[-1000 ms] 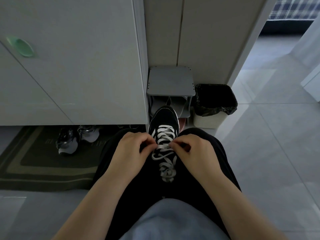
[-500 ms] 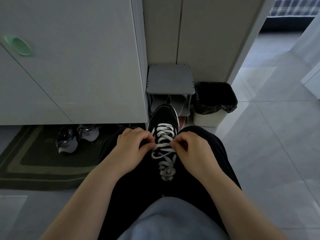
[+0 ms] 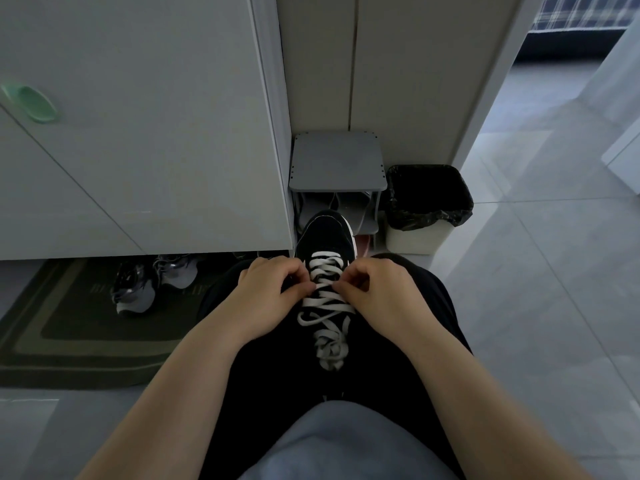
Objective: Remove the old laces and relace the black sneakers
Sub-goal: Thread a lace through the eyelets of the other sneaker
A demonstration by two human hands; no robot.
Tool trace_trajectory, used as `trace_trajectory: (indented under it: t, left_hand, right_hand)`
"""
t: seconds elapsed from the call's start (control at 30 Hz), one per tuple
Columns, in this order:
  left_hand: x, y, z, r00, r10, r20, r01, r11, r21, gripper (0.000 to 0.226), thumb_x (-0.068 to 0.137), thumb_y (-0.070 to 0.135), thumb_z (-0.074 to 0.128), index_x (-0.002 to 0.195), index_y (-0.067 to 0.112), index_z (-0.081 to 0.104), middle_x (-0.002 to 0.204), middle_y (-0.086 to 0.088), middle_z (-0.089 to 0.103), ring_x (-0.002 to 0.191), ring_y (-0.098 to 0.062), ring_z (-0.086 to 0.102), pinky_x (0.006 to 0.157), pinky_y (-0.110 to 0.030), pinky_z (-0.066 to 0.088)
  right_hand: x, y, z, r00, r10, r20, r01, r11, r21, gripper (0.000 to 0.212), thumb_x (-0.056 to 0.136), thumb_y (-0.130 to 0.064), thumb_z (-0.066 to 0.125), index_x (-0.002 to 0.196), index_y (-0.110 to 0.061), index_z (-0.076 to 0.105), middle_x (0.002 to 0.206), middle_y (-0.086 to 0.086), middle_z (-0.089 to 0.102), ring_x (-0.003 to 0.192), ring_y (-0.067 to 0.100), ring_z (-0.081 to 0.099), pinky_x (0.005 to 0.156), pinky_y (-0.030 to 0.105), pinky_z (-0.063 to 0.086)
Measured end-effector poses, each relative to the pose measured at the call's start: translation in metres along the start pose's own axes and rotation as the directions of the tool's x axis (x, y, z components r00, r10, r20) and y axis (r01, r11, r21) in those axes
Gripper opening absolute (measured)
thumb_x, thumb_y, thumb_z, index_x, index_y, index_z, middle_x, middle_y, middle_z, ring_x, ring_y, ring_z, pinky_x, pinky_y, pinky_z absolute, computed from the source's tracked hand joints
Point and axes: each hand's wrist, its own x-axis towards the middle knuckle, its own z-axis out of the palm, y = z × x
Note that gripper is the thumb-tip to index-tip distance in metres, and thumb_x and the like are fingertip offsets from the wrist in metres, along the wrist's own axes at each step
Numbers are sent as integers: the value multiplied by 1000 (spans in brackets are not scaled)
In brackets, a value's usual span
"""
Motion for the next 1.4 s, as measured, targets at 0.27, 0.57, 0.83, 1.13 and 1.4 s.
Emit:
trace_trajectory:
  t: [0.27,0.57,0.83,1.13,1.4]
  left_hand:
    - [15,10,11,990,3,-141,-5,1000,-17,20,84,40,61,70,36,48,76,16,56,86,-15,55,90,-45,43]
    - [17,-4,10,995,-14,-95,6,997,-83,13,87,34,59,75,28,56,85,10,57,92,-19,53,89,-41,42]
    - [22,0,11,985,-12,-171,-24,978,-208,5,87,26,60,83,25,57,84,12,61,86,-12,57,78,-27,45]
    - [29,-3,18,972,-22,-233,-5,993,-114,14,84,24,64,73,28,57,87,10,52,97,-20,51,87,-33,42]
    - [24,-7,18,963,-38,-267,-3,989,-151,7,83,26,66,77,23,63,93,4,56,99,-22,53,89,-38,44]
  right_hand:
    - [15,2,3,992,0,-126,-11,996,-88,18,83,-43,64,82,-25,65,79,-8,65,74,10,61,69,35,53]
    - [7,-3,7,986,-103,-131,74,974,-212,21,92,-31,55,90,-14,65,88,-2,60,76,14,55,68,27,47]
    - [13,2,2,979,-47,-197,40,998,-42,22,88,-40,60,84,-20,68,77,-8,63,70,7,57,63,21,46]
    - [23,2,14,974,-80,-211,59,993,-104,12,87,-28,63,86,-20,71,87,-6,60,76,11,58,67,29,51]
    - [30,2,7,970,-73,-233,77,997,11,20,87,-39,61,85,-22,71,80,-10,62,68,3,55,60,15,42]
